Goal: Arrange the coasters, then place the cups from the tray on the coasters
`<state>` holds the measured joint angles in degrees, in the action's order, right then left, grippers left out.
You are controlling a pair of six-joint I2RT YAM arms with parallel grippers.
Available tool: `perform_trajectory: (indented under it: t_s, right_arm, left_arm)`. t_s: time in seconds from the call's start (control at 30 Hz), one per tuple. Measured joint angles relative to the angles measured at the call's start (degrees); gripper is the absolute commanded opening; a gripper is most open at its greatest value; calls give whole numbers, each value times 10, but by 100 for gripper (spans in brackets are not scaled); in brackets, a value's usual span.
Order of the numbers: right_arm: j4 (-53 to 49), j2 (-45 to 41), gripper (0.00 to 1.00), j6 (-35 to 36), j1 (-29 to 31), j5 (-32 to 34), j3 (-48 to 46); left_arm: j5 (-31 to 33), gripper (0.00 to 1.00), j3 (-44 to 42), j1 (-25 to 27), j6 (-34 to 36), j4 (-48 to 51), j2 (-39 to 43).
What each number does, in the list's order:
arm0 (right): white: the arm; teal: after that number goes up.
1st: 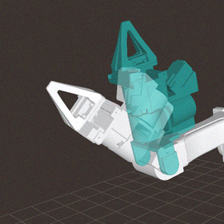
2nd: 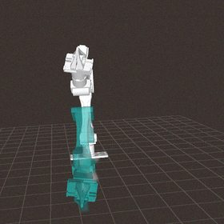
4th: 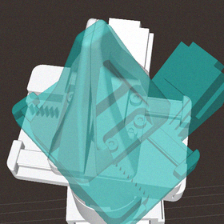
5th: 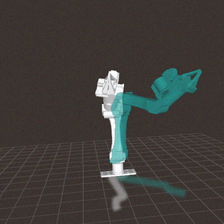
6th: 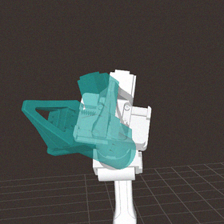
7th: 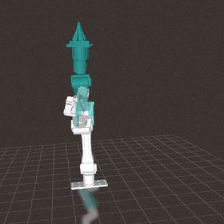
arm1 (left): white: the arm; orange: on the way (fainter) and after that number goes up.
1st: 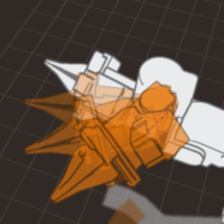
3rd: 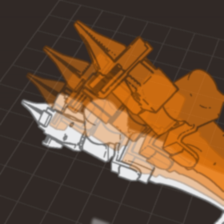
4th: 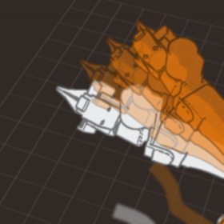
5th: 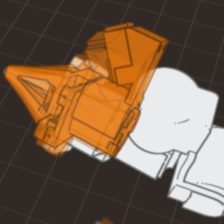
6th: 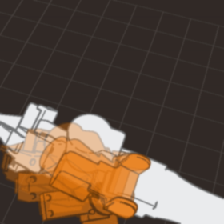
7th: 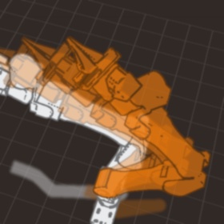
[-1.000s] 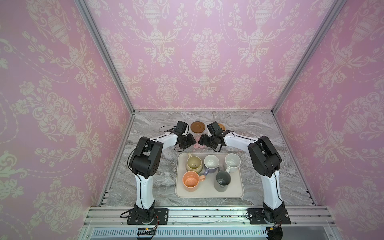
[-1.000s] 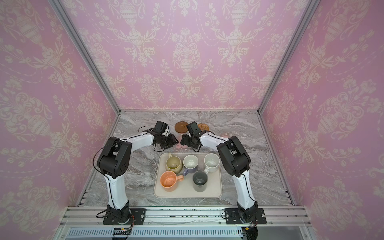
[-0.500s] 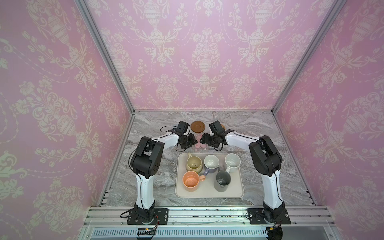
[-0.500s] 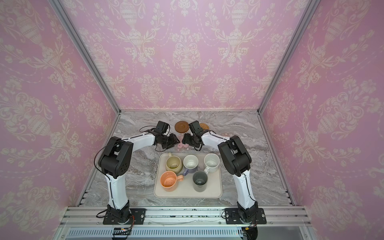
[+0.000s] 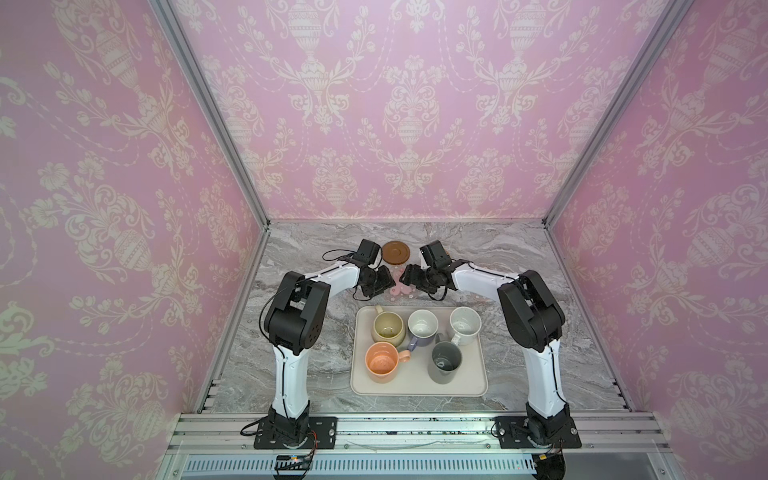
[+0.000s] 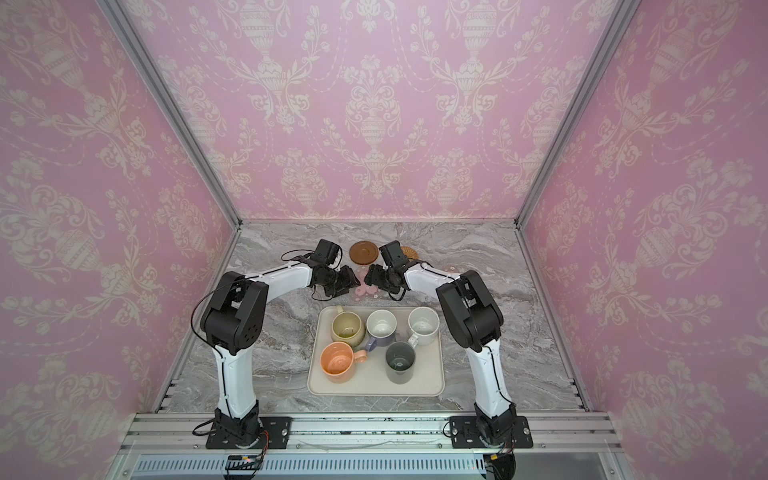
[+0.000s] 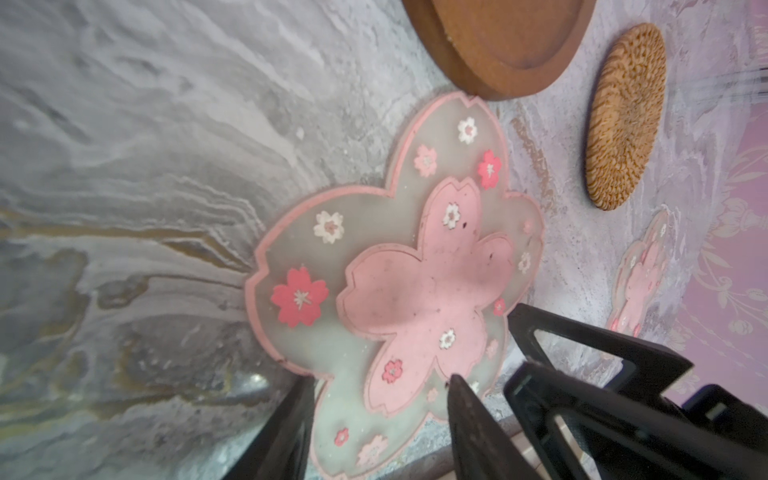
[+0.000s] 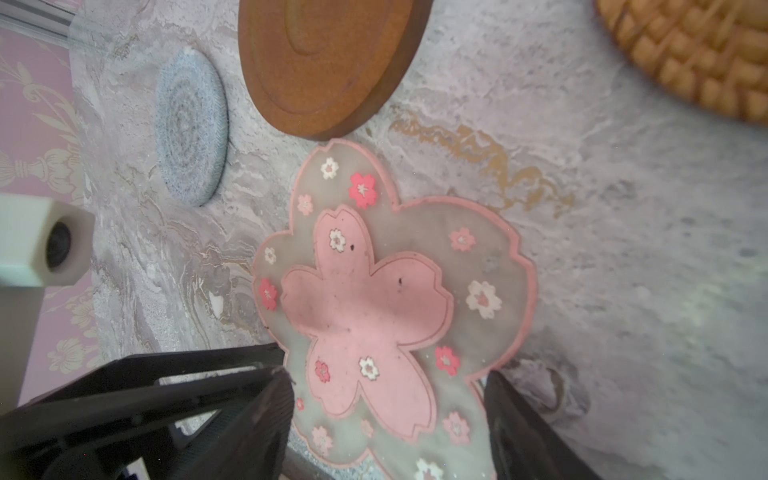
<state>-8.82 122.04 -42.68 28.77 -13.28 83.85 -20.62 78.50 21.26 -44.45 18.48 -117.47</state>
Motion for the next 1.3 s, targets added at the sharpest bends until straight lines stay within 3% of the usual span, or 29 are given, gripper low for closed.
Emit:
perform_trajectory:
  t_s: [0.3,0.57,1.3]
  right_arm:
    - [-4,16,74,-1,-4,7,25]
    - [-10,30,74,-1,-9,6,47]
    - [69,-18,74,-33,-9,-26,-52]
  left_arm:
    - [28,55,70,0,10,35,-40]
    - [32,55,82,-1,17,45,-45]
    - [32,55,-1,-1,17,-26,-2]
